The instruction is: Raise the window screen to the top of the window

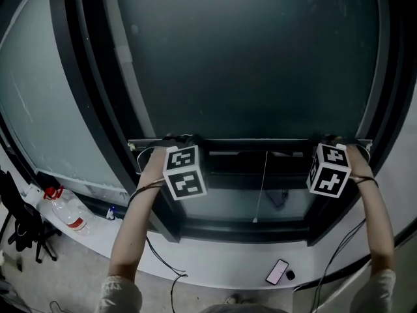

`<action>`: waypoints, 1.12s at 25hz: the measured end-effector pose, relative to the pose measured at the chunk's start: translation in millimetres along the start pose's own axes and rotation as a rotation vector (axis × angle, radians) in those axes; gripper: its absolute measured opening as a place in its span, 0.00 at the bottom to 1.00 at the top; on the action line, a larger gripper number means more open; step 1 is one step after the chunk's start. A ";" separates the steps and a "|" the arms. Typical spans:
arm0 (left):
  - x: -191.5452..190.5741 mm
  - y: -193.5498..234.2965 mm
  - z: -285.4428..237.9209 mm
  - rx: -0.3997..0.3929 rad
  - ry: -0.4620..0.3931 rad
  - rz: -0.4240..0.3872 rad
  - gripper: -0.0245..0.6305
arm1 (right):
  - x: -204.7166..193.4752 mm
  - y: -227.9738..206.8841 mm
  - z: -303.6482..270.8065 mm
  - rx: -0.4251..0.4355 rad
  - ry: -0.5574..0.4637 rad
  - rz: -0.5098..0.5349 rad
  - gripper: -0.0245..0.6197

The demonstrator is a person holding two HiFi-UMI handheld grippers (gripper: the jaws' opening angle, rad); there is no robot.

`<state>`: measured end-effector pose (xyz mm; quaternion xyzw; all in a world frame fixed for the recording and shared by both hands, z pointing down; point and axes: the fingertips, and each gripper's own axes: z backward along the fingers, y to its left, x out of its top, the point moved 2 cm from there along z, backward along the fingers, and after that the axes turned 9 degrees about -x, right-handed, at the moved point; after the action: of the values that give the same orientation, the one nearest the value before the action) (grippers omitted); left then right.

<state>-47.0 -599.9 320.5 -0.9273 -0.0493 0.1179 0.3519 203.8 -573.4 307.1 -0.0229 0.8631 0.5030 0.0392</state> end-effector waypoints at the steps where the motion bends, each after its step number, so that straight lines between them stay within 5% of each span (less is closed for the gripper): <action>1: 2.1 9.1 9.4 0.024 -0.002 -0.001 0.07 | 1.5 -11.0 5.9 -0.028 -0.002 0.001 0.06; 15: 28.5 111.5 107.3 0.292 -0.066 -0.019 0.07 | 12.6 -137.9 68.3 -0.252 0.010 0.029 0.06; 28: 45.1 179.7 177.8 0.485 0.081 -0.125 0.07 | 28.1 -222.9 114.6 -0.423 0.015 0.058 0.06</action>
<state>-46.8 -612.4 64.0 -0.8150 -0.0624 0.0670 0.5722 198.5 -583.5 55.2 -0.0096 0.7388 0.6737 0.0123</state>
